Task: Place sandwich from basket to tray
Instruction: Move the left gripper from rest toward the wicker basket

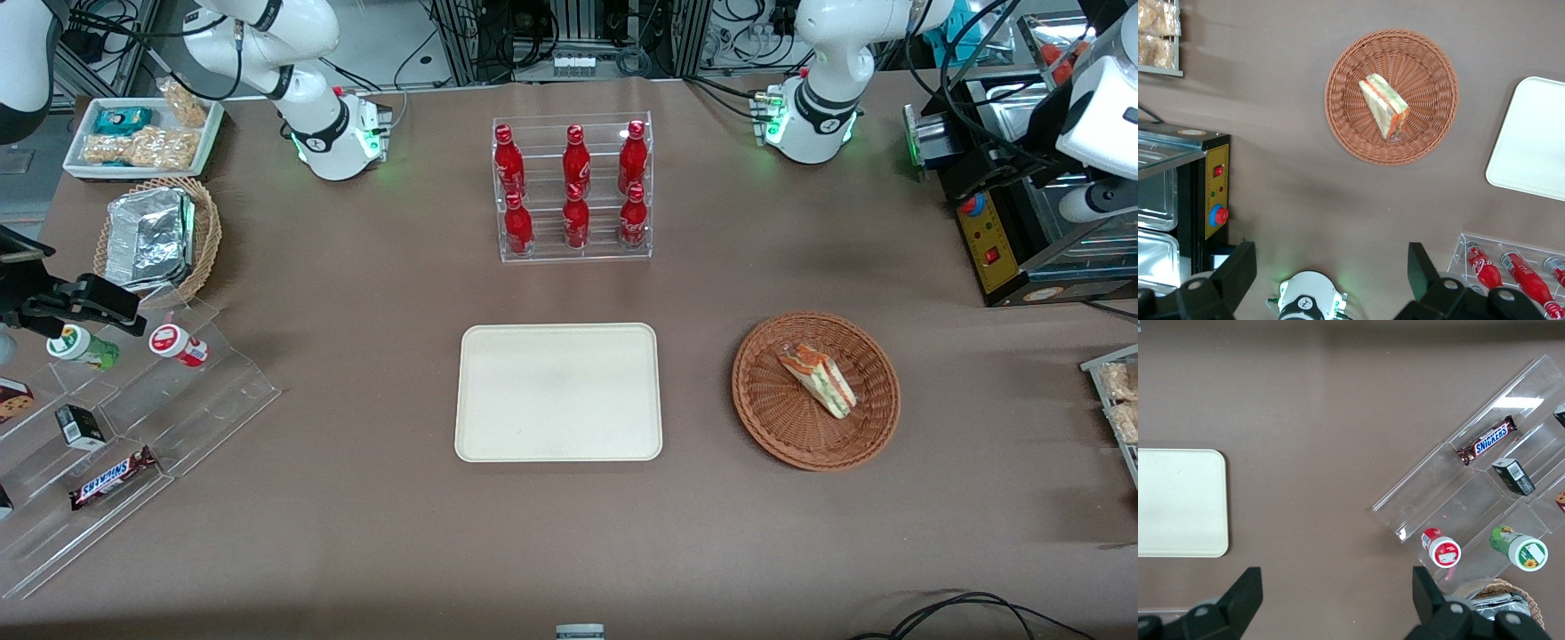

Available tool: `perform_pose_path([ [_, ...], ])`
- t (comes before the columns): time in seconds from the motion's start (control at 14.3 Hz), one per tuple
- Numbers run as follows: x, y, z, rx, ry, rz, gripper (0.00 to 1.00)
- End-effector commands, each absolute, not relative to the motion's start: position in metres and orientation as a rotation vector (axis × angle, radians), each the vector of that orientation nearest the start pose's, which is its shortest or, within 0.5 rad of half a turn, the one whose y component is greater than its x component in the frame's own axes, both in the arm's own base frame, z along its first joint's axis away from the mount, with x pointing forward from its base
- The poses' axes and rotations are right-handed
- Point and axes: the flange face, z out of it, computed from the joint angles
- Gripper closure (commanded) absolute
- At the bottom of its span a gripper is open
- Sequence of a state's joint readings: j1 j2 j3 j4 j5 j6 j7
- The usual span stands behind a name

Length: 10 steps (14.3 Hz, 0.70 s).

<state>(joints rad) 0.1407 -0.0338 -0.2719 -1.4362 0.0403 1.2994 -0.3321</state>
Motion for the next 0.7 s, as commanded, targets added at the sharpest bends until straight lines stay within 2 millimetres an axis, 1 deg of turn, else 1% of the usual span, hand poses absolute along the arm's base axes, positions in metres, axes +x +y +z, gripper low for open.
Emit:
perform_pose_path([
  [0.0, 0.506, -0.066, 0.680, -3.057, -0.311, 0.129, 0.00],
  [0.14, 0.508, -0.065, 0.676, -3.055, -0.317, 0.141, 0.00],
  [0.21, 0.512, -0.064, 0.661, -3.047, -0.316, 0.179, 0.00],
  [0.35, 0.519, -0.065, 0.615, -3.029, -0.324, 0.228, 0.00],
  [0.49, 0.521, -0.066, 0.573, -3.037, -0.328, 0.192, 0.00],
  [0.56, 0.522, -0.065, 0.538, -3.037, -0.340, 0.189, 0.00],
  [0.63, 0.525, -0.065, 0.515, -3.038, -0.402, 0.140, 0.00],
])
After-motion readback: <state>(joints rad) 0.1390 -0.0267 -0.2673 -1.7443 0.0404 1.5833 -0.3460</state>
